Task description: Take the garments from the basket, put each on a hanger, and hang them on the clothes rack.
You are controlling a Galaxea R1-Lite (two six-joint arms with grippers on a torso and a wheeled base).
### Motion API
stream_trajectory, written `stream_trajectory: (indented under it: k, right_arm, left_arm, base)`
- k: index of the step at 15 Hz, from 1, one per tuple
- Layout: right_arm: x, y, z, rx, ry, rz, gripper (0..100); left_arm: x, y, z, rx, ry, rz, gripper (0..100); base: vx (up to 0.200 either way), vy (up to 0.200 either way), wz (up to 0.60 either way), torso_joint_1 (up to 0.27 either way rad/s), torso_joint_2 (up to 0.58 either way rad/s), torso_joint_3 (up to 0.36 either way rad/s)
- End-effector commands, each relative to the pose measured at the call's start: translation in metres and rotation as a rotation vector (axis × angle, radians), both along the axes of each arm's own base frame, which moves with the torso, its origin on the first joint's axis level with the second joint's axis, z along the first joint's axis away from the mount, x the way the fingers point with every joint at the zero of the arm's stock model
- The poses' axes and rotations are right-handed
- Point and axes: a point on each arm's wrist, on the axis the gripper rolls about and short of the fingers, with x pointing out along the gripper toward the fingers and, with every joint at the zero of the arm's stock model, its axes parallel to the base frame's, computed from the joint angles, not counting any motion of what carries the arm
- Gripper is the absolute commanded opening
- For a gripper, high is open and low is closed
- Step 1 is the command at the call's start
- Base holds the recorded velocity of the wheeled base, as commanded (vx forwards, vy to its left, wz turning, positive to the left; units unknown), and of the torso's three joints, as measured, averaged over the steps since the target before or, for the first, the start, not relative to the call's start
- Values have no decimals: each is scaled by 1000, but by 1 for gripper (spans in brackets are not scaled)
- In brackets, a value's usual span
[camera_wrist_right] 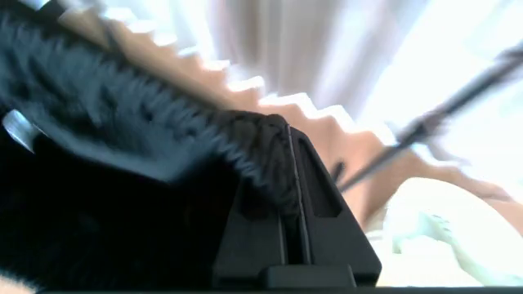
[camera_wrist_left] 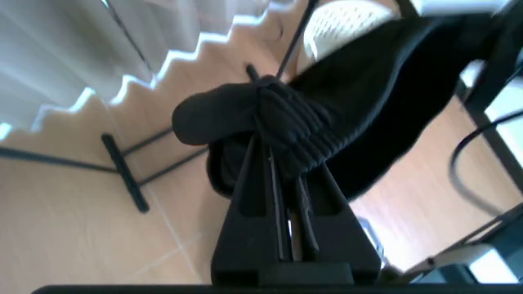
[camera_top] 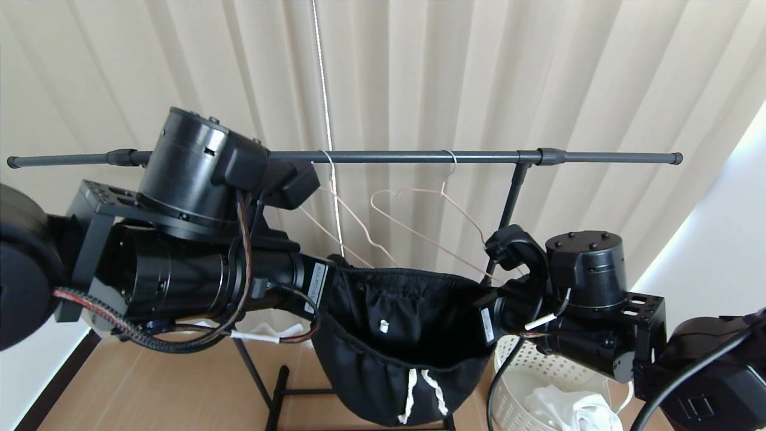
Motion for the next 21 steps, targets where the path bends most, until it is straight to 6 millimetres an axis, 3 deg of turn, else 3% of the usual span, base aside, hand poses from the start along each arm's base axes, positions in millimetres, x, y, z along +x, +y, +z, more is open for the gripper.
stream_trajectory:
  k: [1, 2, 4, 6, 10, 11, 12, 13, 14, 21]
  right_arm:
    - [-4, -8, 16, 24, -46, -30, 0]
    - [-3, -8, 17, 37, -53, -56, 0]
    - [-2, -8, 14, 57, -30, -90, 0]
    - [3, -14, 18, 69, -41, -121, 0]
    - [-1, -16, 17, 67, -39, -119, 0]
    - [-6, -19, 21, 69, -49, -116, 0]
    - [-8, -20, 23, 74, -55, -114, 0]
    - [-8, -20, 23, 73, -54, -114, 0]
    - [-10, -20, 24, 72, -58, -108, 0]
    - [-16, -13, 22, 71, -53, -80, 0]
  left_arm:
    - [-3, 1, -14, 36, 38, -5, 0]
    - [-4, 1, -24, 61, 59, -11, 100]
    - [-6, -1, -31, 80, 82, -23, 100]
    - [-12, 5, -26, 66, 68, -30, 100]
    - [-1, 7, -21, 49, 54, 8, 100]
    - [27, 6, -24, 56, 60, 72, 100]
    - [42, 6, -26, 57, 61, 102, 100]
    - [43, 6, -26, 57, 61, 106, 100]
    - [71, 6, -25, 41, 51, 157, 100]
    - [134, -18, -50, 23, 60, 268, 100]
  base:
    - [0, 0, 0, 0, 0, 0]
    - [0, 0, 0, 0, 0, 0]
    - [0, 0, 0, 0, 0, 0]
    - [0, 0, 0, 0, 0, 0]
    - [0, 0, 0, 0, 0, 0]
    - [0, 0, 0, 0, 0, 0]
    - [0, 0, 0, 0, 0, 0]
    - [0, 0, 0, 0, 0, 0]
    - [0, 0, 0, 0, 0, 0]
    - [0, 0, 0, 0, 0, 0]
